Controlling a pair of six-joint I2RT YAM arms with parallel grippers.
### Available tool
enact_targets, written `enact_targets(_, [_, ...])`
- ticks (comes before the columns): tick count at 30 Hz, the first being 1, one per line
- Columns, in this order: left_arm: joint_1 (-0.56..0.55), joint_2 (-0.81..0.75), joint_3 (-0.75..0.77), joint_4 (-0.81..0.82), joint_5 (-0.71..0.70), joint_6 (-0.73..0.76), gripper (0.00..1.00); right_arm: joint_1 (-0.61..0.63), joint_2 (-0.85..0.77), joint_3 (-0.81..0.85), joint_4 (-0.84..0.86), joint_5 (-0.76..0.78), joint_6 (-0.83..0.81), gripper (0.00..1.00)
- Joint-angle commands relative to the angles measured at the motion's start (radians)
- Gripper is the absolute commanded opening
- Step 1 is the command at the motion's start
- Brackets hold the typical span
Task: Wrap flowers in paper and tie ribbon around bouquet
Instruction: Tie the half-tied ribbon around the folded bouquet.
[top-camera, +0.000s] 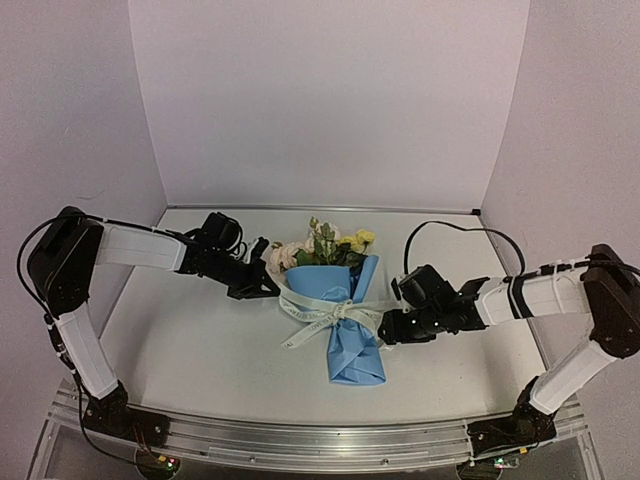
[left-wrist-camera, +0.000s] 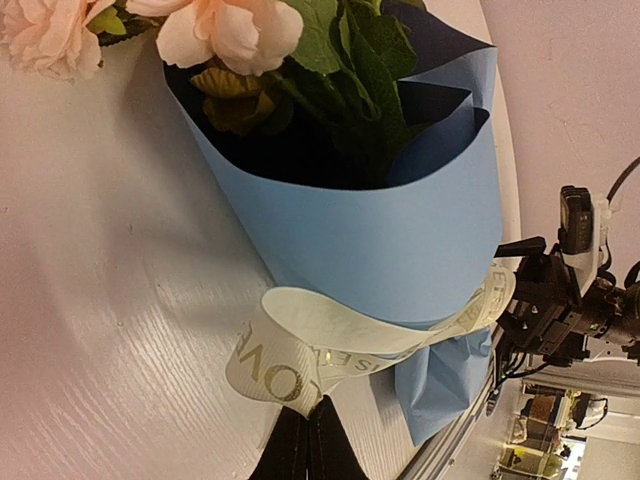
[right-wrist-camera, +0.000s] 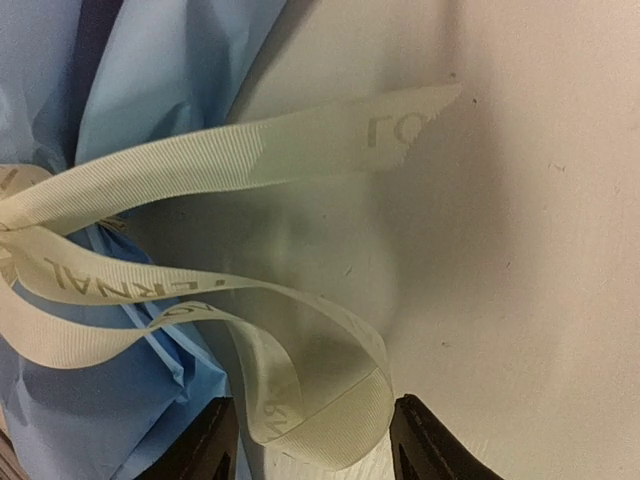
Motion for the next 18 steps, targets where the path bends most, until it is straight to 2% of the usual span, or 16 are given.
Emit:
enact_targets(1, [0.036,0.022,0.072,-0.057,0.015,0.048,0.0,-0.031,-0.018,0.077,-0.022,-0.063,-0.183,0.56])
enact_targets(12, [0.042,0.063,0.106,-0.073,0.038,0.044,0.0,-0.091,0.078,0.157,-0.091,-0.131,-0.366,0.58])
enact_targets(18, [0.042,0.076,0.123,-0.074,0.038,0.034,0.0,-0.092,0.14,0.206,-0.116,-0.138,-0.399,0.55])
